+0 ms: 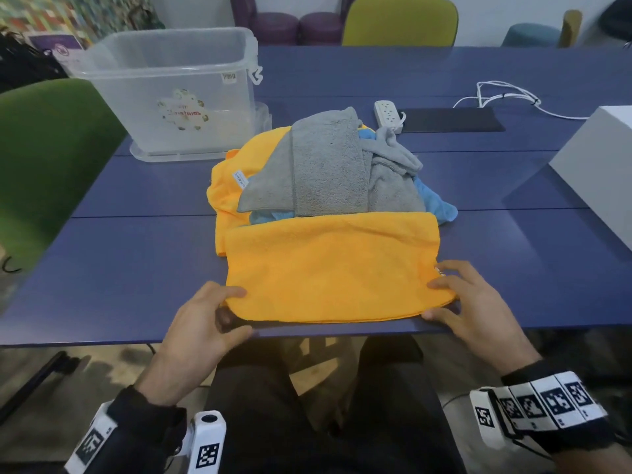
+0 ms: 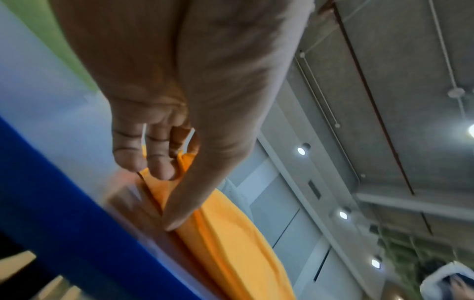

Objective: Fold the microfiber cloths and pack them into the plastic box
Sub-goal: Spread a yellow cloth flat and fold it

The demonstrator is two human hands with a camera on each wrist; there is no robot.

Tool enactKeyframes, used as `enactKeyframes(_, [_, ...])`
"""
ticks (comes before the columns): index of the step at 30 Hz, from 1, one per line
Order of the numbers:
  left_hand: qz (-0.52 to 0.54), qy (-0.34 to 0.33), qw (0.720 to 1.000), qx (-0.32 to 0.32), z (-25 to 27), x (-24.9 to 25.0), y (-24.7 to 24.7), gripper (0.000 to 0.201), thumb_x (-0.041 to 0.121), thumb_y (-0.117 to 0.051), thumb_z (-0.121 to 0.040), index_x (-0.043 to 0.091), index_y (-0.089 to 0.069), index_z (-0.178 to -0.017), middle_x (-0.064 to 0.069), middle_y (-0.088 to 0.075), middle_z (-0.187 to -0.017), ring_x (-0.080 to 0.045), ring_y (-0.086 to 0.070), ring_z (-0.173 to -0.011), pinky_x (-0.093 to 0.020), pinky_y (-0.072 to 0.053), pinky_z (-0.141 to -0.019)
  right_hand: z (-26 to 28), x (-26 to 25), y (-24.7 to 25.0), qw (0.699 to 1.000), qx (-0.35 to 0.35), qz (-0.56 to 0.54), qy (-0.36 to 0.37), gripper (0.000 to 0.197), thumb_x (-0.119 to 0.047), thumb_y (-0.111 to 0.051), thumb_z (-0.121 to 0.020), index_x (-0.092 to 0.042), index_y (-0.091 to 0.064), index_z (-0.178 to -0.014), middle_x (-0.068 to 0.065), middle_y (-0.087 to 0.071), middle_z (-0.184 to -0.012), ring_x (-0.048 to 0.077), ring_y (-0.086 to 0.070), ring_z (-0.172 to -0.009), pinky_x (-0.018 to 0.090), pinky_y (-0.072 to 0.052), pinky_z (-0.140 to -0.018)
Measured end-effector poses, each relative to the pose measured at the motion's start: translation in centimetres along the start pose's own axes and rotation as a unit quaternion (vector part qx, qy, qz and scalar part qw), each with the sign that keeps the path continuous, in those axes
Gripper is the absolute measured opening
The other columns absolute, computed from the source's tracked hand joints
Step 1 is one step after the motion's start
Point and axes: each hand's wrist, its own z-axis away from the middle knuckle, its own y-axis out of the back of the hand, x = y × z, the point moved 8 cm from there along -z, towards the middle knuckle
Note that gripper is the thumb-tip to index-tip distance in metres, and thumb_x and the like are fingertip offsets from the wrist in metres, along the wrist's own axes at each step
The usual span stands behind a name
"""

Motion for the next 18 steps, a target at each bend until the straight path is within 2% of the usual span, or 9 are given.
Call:
enactKeyframes(1, [-0.023,-0.012,1.000,-0.004,-0.1,0.0,-0.1,0.050,0.012,-0.084,-0.082,0.031,-0.062,-0.123,0.013,-0.052,-0.092,-0.001,-0.054,-0.084,-0.011,-0.041,-0.067,0.1,0.1,0.0,1.000,-0.002,0.013,0.000,0.044,-0.022,-0.086,-0.078,-0.016,-0.067,-0.118,-0.008,-0.044,-0.143,0.017,-0.059,-0.105,0.041,-0.054,-0.083])
enactKeyframes(3, [-0.061,-0.025,0.998,0.008,-0.3,-0.3,-0.1,0.049,0.001,-0.080,-0.083,0.025,-0.065,-0.123,0.017,-0.049,-0.090,-0.003,-0.054,-0.080,-0.009,-0.040,-0.066,0.1,0.2,0.0,0.999,0.008,0.035,0.017,0.043,-0.009,-0.082,-0.080,-0.013,-0.065,-0.120,-0.002,-0.044,-0.143,0.024,-0.062,-0.103,0.044,-0.056,-0.081])
enactKeyframes(5, [-0.068,-0.017,0.996,0.047,-0.6,-0.8,0.4,0.038,-0.002,-0.077,-0.085,0.023,-0.070,-0.113,0.016,-0.051,-0.084,-0.006,-0.054,-0.071,-0.012,-0.037,-0.064,0.1,0.4,0.2,0.998,0.028,0.041,0.036,0.039,0.004,-0.075,-0.080,-0.012,-0.066,-0.114,0.001,-0.047,-0.138,0.028,-0.063,-0.101,0.042,-0.056,-0.076])
enactKeyframes(7, [-0.045,-0.016,0.995,0.092,-0.8,-0.9,1.0,0.027,0.001,-0.077,-0.087,0.023,-0.073,-0.102,0.014,-0.056,-0.080,-0.006,-0.055,-0.070,-0.014,-0.036,-0.064,0.2,0.4,0.8,0.997,0.049,0.043,0.050,0.037,0.009,-0.075,-0.076,-0.016,-0.069,-0.103,0.001,-0.051,-0.130,0.029,-0.062,-0.102,0.040,-0.052,-0.075])
enactKeyframes(10, [0.022,-0.018,0.993,0.111,-0.5,-1.2,1.4,0.015,0.012,-0.077,-0.089,0.027,-0.075,-0.092,0.014,-0.061,-0.083,-0.004,-0.057,-0.079,-0.016,-0.038,-0.067,0.5,0.0,2.2,0.994,0.081,0.039,0.062,0.035,0.005,-0.081,-0.071,-0.022,-0.071,-0.090,-0.003,-0.056,-0.124,0.024,-0.056,-0.107,0.044,-0.042,-0.081])
enactKeyframes(13, [0.085,-0.019,0.991,0.099,-0.2,-1.1,1.9,0.015,0.017,-0.079,-0.087,0.032,-0.077,-0.088,0.014,-0.060,-0.104,-0.007,-0.059,-0.099,-0.024,-0.044,-0.083,0.8,-0.2,3.2,0.993,0.085,-0.039,0.069,0.041,0.009,-0.078,-0.072,-0.027,-0.065,-0.089,-0.008,-0.058,-0.128,0.020,-0.054,-0.114,0.051,-0.043,-0.090])
enactKeyframes(15, [0.122,-0.039,0.987,0.097,0.1,-0.6,2.6,0.010,0.019,-0.077,-0.087,0.028,-0.079,-0.088,0.012,-0.062,-0.124,-0.008,-0.057,-0.120,-0.026,-0.042,-0.100,1.1,-0.5,3.5,0.986,0.071,-0.124,0.082,0.045,0.016,-0.071,-0.076,-0.025,-0.060,-0.092,-0.009,-0.062,-0.131,0.019,-0.055,-0.124,0.048,-0.044,-0.100])
enactKeyframes(16, [0.147,-0.048,0.983,0.096,0.1,-0.3,2.9,0.006,0.020,-0.075,-0.088,0.024,-0.079,-0.090,0.010,-0.063,-0.129,-0.010,-0.056,-0.126,-0.028,-0.041,-0.104,1.3,-0.6,3.5,0.980,0.060,-0.170,0.082,0.043,0.017,-0.068,-0.080,-0.023,-0.058,-0.094,-0.008,-0.064,-0.130,0.018,-0.055,-0.128,0.045,-0.043,-0.104])
enactKeyframes(18, [0.220,-0.053,0.969,0.097,0.1,-0.2,3.0,0.009,0.019,-0.069,-0.092,0.020,-0.077,-0.095,0.006,-0.071,-0.123,-0.013,-0.062,-0.121,-0.033,-0.044,-0.103,1.4,-0.7,3.6,0.964,0.043,-0.253,0.064,0.028,0.009,-0.064,-0.090,-0.018,-0.058,-0.095,-0.004,-0.070,-0.122,0.016,-0.058,-0.128,0.037,-0.043,-0.107])
